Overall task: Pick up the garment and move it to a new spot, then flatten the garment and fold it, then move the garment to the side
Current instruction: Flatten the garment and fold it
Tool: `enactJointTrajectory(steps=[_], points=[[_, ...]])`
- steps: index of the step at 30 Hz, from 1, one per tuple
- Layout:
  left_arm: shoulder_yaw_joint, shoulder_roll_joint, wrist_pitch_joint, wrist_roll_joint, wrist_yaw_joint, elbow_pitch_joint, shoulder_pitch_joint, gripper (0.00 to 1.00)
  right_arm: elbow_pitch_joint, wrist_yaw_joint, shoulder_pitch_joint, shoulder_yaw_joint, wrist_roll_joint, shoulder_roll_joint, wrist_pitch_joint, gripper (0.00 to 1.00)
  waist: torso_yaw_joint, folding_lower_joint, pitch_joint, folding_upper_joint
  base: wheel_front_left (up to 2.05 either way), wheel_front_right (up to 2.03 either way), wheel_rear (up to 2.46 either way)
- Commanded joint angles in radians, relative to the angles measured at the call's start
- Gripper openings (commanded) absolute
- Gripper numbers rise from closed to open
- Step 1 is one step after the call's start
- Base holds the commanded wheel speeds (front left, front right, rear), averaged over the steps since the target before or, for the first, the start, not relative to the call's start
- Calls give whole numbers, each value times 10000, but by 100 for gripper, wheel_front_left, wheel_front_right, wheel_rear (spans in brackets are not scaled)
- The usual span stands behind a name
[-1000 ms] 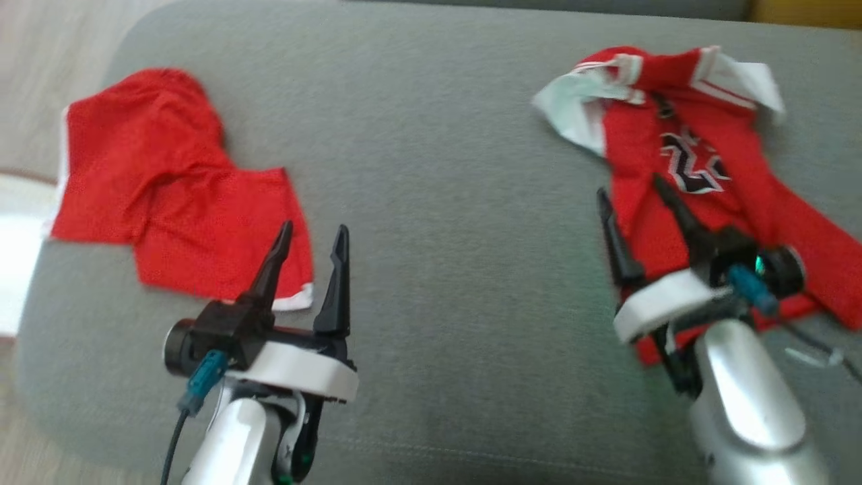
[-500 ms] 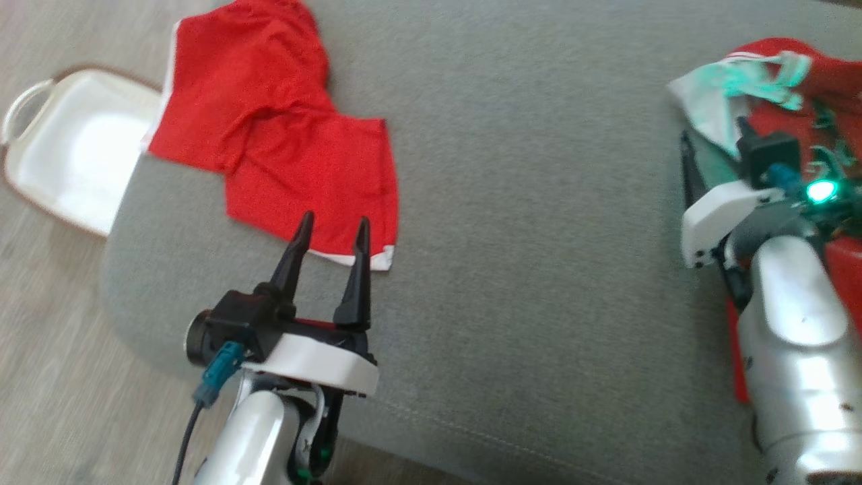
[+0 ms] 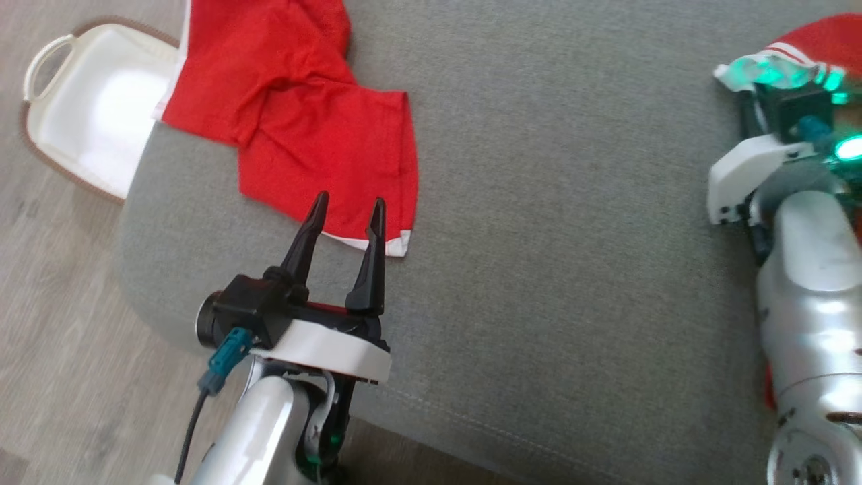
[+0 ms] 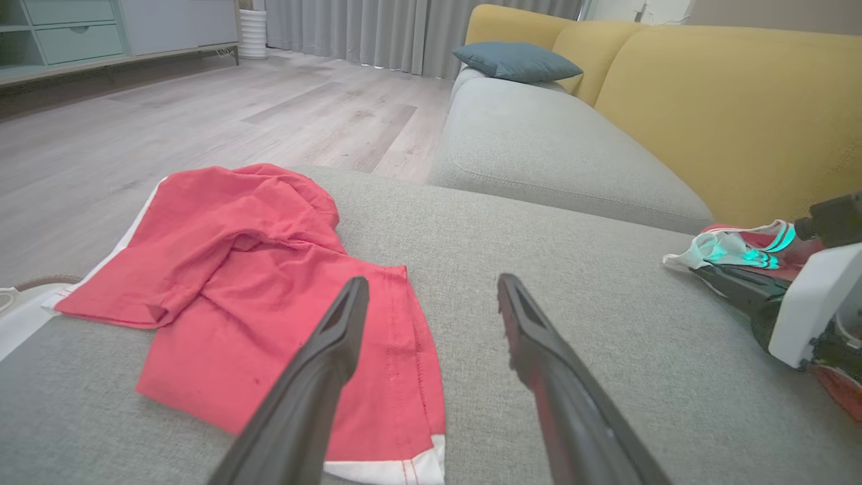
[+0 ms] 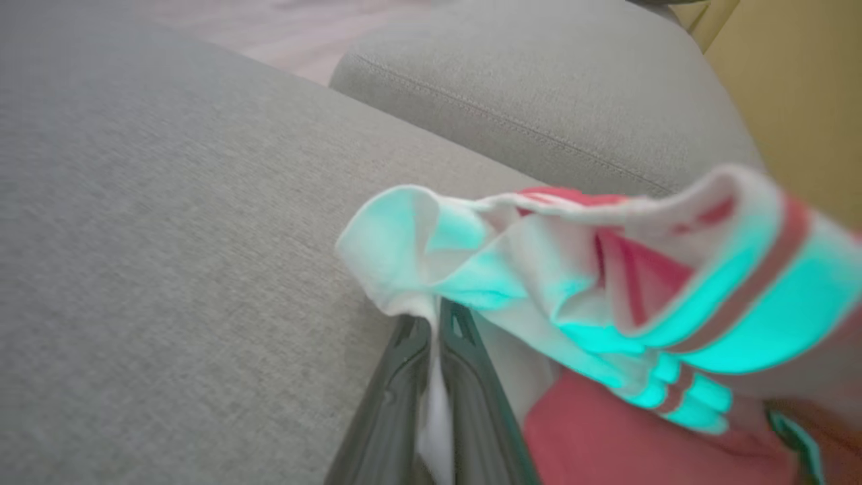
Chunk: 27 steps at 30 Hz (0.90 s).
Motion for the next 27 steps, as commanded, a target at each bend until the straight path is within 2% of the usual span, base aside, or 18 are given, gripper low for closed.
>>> enactJointTrajectory(steps=[1,5,7,8,10,14,15,20,24,25,26,27], points=[[377,52,-49,24,54,-295,-340,100,11,65,-310,320,141,374,-530,0,-173,0,-96,0,0,0,0],[491,52,-49,124,-2,-202,-322,100,658,65,-373,983,852,611,-1207,0,-548,0,-449,0,0,0,0],[516,52,-49,197,-56,-143,-278,100,979,65,-372,1790,1716,636,-1402,0,-744,0,-665,0,0,0,0],[569,52,-49,278,-103,-74,-215,100,1062,65,-281,3197,3175,641,-1488,0,-977,0,-894,0,0,0,0],[667,52,-49,377,-144,-20,-124,100,533,65,46,4800,4719,643,-1511,0,-1254,0,-1110,0,0,0,0],[889,52,-49,583,-227,35,67,100,-1076,65,927,7415,6922,645,-1395,0,-1795,0,-1491,0,0,0,0],[889,52,-49,583,-227,35,67,100,-1076,65,927,7415,6922,645,-1395,0,-1795,0,-1491,0,0,0,0],[1141,52,-49,774,-327,89,342,100,-2565,65,1737,9261,8215,646,-732,0,-2299,0,-1938,0,0,0,0],[1285,52,-49,878,-410,128,548,100,-3077,65,2221,10018,8713,646,-313,0,-2561,0,-2240,0,0,0,0],[1312,52,-49,894,-421,127,588,100,-3116,65,2294,10113,8736,646,-243,91,-2618,0,-2295,0,0,0,0],[1337,52,-49,906,-432,124,623,100,-3142,65,2360,10153,8763,646,-183,100,-2675,0,-2351,0,0,0,0],[1359,52,-49,920,-447,123,658,100,-3159,65,2414,10168,8749,646,-136,100,-2733,0,-2404,0,0,0,0]])
